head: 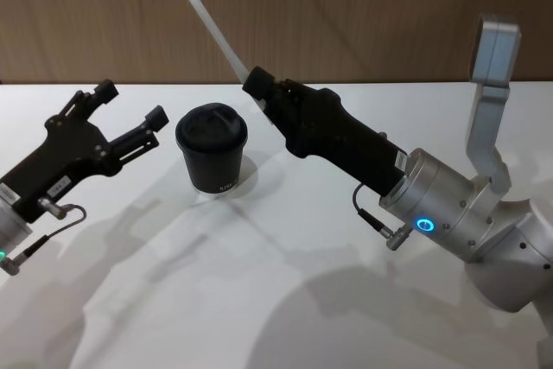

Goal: Pick up the straw with one hand, pass it to the other hand, and insert it into the cup.

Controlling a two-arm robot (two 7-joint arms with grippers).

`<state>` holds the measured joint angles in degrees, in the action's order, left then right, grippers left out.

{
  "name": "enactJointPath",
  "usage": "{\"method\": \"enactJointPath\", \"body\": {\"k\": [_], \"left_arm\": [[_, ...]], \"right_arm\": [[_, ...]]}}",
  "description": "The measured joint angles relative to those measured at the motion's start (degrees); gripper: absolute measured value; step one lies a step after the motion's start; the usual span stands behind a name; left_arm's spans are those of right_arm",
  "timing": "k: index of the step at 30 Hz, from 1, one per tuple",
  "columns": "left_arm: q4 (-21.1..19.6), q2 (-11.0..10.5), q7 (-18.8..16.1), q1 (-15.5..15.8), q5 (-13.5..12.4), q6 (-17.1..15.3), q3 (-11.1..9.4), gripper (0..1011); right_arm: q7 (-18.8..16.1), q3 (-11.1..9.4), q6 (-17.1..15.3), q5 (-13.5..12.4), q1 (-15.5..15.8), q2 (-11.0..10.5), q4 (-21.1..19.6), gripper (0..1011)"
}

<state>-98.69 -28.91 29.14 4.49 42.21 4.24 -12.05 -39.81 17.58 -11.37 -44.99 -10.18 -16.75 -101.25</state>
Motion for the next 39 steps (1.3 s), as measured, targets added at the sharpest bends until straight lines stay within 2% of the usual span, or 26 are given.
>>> {"method": "enactJointPath", "body": {"k": [13,19,27,39], "left_arm": [[2.9,0.3,9.3,0.7,9.2,1.7,1.6,1003],[3.7,0.6,12.3,1.2,12.1,1.7,1.5,1003],[5.3,1.2,16.3,2.7,15.6,0.8,0.3,1003],[8.1,2.6,20.5,5.8,18.9,-0.4,-2.1,1003]], "right_arm": [[0.0,0.0,0.0,0.0,0.0,0.0,0.0,1],[0.0,0.0,0.0,0.0,0.0,0.0,0.0,1],[0.0,0.0,0.0,0.0,0.0,0.0,0.0,1],[0.0,0.0,0.0,0.0,0.0,0.0,0.0,1]]}}
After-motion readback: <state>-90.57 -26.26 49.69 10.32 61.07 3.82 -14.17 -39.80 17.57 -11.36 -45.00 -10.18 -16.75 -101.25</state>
